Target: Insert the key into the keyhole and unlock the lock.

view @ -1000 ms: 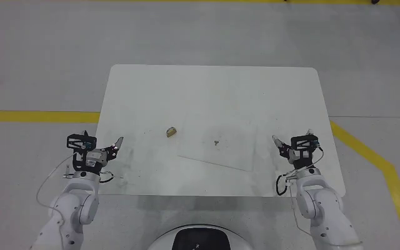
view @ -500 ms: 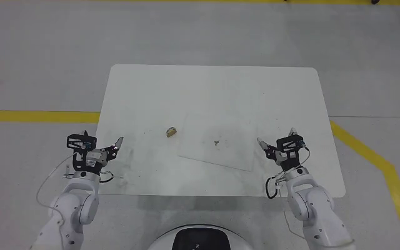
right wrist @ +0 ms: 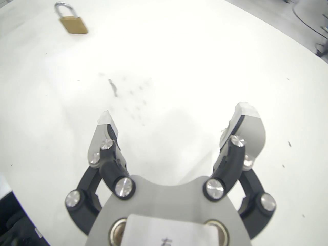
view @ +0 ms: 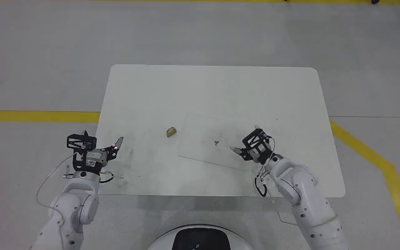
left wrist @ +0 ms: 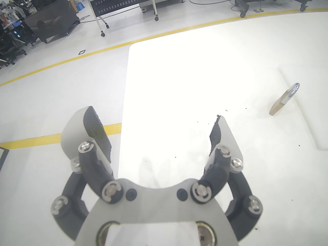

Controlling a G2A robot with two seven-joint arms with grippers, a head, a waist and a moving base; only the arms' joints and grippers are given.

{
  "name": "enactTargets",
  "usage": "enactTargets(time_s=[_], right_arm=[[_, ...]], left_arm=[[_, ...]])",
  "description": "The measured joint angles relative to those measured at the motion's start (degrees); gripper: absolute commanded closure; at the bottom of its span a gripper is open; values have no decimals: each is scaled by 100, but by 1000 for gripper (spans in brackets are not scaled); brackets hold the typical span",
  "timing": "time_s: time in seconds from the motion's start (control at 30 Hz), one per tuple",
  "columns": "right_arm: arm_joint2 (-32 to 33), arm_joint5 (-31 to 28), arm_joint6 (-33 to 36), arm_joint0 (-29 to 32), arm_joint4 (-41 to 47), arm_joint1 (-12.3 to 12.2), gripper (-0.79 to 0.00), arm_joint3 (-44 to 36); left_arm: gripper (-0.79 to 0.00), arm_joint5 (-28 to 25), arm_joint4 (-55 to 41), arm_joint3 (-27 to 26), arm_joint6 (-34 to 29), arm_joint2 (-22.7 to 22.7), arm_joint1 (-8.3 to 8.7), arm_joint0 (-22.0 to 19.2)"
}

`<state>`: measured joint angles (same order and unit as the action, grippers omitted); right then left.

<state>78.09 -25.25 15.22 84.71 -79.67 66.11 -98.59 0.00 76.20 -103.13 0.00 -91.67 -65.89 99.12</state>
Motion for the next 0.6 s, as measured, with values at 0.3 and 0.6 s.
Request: enactTargets(time_s=[0.3,0.6], right_arm=[[-373,-1039,274,-571,172,-5,-785,413],[-801,-1016,734,-985,200,47,-690,676]], left_arm=[[-785,0,0,0,0,0,0,0],[-785,0,0,0,0,0,0,0]])
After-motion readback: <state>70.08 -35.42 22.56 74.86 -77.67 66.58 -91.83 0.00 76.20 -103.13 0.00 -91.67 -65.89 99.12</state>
